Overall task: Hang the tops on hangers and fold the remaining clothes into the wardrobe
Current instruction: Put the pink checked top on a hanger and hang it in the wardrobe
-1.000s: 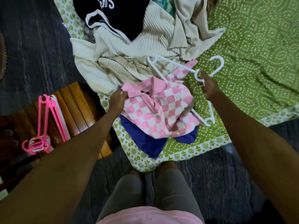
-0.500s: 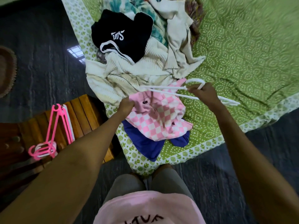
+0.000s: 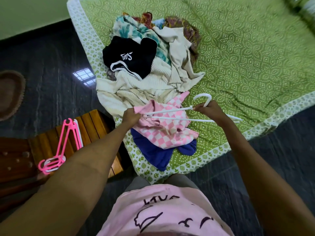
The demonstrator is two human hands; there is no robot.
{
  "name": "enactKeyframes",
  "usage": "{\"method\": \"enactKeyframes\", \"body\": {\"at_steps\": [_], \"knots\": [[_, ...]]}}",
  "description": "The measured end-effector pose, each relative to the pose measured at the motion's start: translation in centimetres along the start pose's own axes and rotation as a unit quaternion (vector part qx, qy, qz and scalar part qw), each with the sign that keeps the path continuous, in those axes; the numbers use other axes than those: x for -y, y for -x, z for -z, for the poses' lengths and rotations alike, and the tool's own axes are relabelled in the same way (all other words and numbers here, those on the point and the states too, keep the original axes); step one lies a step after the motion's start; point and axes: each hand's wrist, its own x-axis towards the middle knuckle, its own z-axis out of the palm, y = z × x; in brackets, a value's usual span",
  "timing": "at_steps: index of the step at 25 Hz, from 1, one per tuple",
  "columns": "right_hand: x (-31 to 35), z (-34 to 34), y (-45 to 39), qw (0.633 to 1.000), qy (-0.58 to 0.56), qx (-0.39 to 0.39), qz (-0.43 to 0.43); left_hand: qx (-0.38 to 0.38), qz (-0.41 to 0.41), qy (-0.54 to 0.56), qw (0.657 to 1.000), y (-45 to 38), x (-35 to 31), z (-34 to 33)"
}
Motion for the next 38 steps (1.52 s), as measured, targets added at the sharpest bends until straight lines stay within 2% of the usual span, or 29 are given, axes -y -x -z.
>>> {"method": "enactKeyframes", "body": {"at_steps": [5, 12, 15, 17, 20, 23, 25, 28, 31, 33, 36, 37, 38], "knots": [[1.8, -0.6, -0.3, 0.998, 0.017, 0.055, 0.0, 0.037, -0.067, -0.009, 0.997, 0.6, 0.1, 0.6], [4.8, -0.2, -1.3, 0.995, 0.043, 0.083, 0.036, 0.064, -0.092, 0.024, 0.993, 1.1, 0.7, 1.4], [5.5, -2.2, -2.2, 0.987, 0.109, 0.093, 0.068, 0.065, -0.109, 0.082, 0.988, 1.8, -0.3, 1.0], [5.9, -3.8, -2.7, 0.969, 0.211, 0.096, 0.081, 0.063, -0.127, 0.101, 0.985, 2.4, -1.4, 0.6], [6.9, -5.5, -2.7, 0.948, 0.303, 0.05, 0.082, 0.053, -0.063, 0.169, 0.982, 2.6, -3.3, -0.2], [7.2, -6.1, -2.6, 0.95, 0.3, 0.051, 0.066, 0.056, 0.021, 0.239, 0.969, 2.4, -3.6, -0.4], [6.9, -5.6, -3.0, 0.956, 0.285, 0.057, 0.046, 0.071, 0.034, 0.234, 0.969, 2.4, -3.2, -0.4], [6.9, -4.5, -3.6, 0.982, 0.184, 0.035, 0.022, 0.106, -0.043, 0.112, 0.987, 2.6, -3.7, -0.2], [7.2, -4.6, -3.3, 0.993, 0.104, 0.048, 0.032, 0.162, -0.129, 0.063, 0.976, 3.1, -4.2, -0.1], [7.8, -4.9, -2.7, 0.993, 0.093, 0.054, 0.052, 0.135, -0.158, 0.026, 0.978, 3.7, -4.1, -0.3], [9.5, -4.6, -2.4, 0.981, 0.131, 0.086, 0.117, -0.009, -0.153, -0.01, 0.988, 4.4, -4.5, 0.1], [10.2, -4.2, -2.5, 0.978, 0.135, 0.08, 0.14, -0.031, -0.15, -0.002, 0.988, 4.6, -5.3, 0.6], [10.7, -3.8, -2.6, 0.976, 0.131, 0.033, 0.171, -0.042, -0.151, 0.017, 0.987, 4.6, -6.1, 1.3]]}}
